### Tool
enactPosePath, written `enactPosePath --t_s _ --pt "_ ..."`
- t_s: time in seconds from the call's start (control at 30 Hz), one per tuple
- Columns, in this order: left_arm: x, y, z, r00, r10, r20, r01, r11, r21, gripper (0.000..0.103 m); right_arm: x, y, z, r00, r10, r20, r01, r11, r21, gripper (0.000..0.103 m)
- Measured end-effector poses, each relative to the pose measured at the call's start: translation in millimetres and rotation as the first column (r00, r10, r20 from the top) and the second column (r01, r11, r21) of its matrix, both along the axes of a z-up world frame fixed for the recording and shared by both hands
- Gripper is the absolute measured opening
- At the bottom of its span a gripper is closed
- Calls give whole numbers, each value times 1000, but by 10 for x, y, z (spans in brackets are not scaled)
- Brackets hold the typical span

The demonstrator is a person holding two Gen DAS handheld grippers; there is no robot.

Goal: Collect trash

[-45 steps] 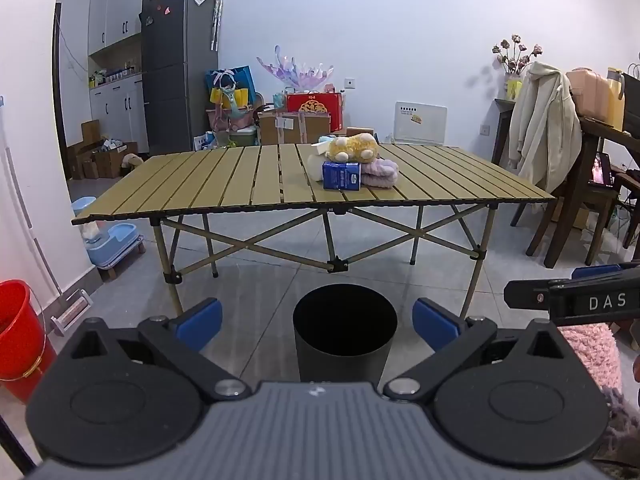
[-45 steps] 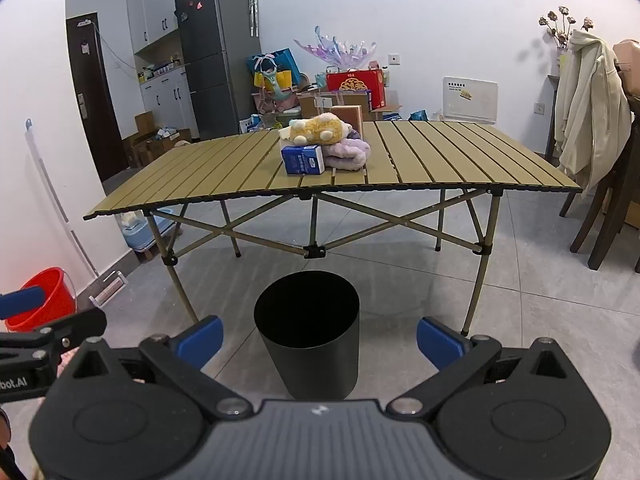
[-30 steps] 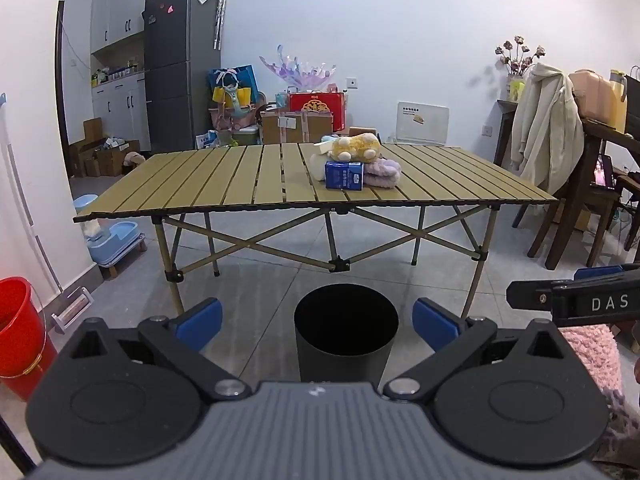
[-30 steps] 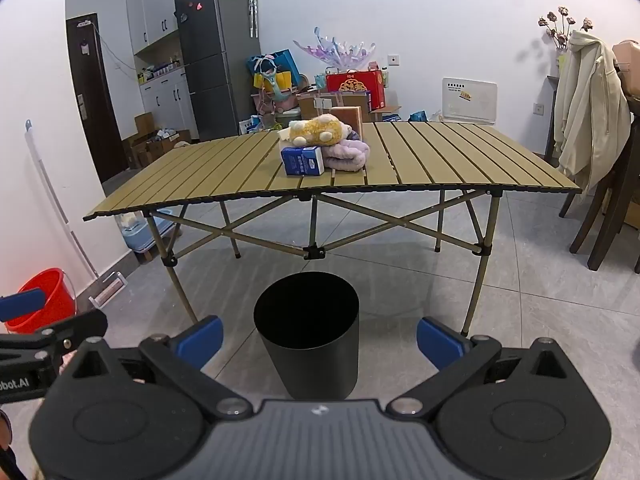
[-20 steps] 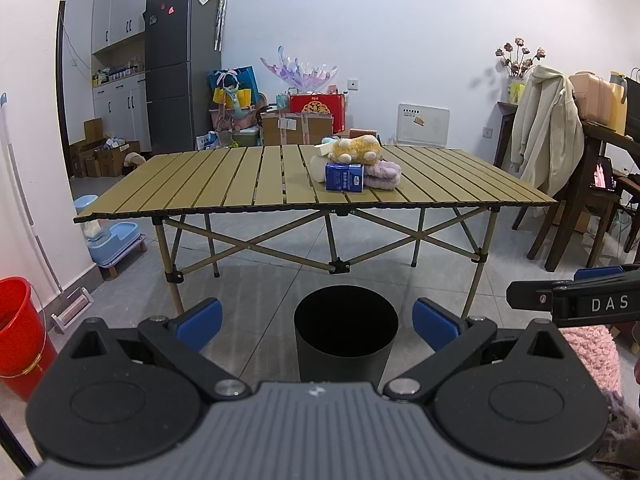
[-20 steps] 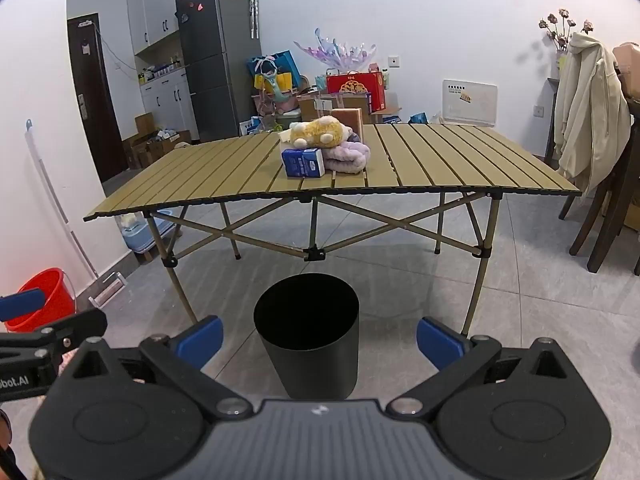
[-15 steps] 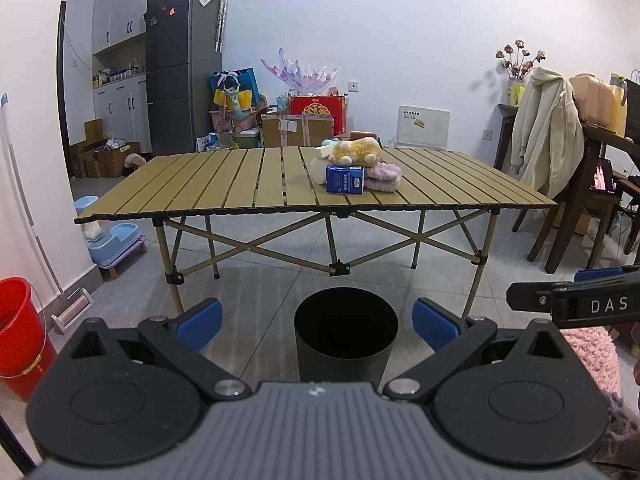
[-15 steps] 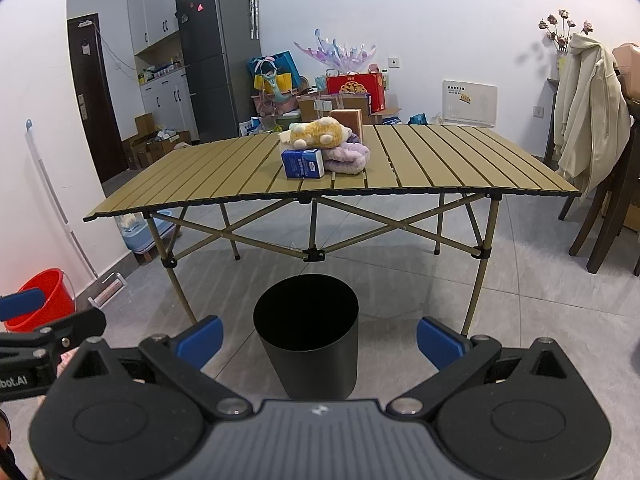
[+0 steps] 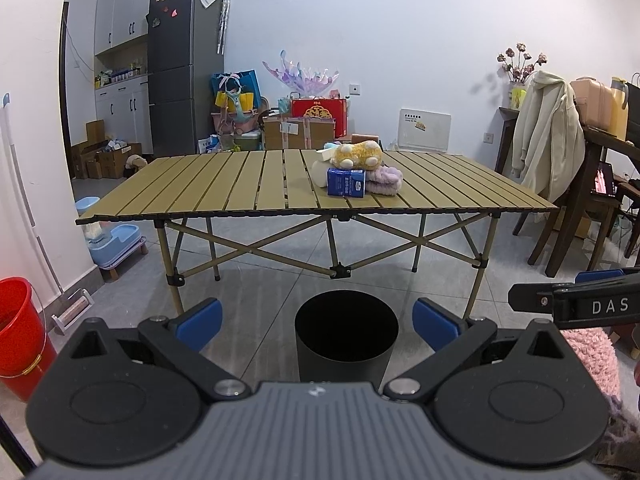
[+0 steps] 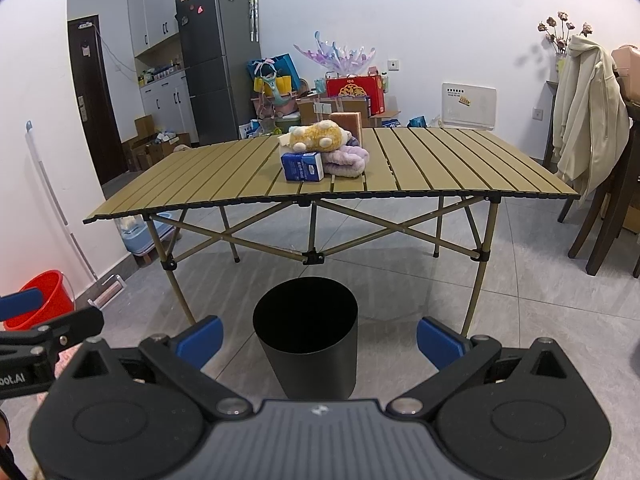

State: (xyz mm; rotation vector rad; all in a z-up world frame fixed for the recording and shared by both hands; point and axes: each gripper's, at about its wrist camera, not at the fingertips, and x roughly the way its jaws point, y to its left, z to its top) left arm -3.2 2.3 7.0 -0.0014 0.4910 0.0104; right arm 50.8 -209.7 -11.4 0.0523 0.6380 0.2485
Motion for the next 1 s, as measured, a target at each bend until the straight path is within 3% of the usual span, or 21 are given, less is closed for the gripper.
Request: enactPosePath --t_s 1.0 --pt "-34 10 35 1000 5 5 -5 1000 -1 103 7 9 13 1000 1 6 -1 1000 -1 103"
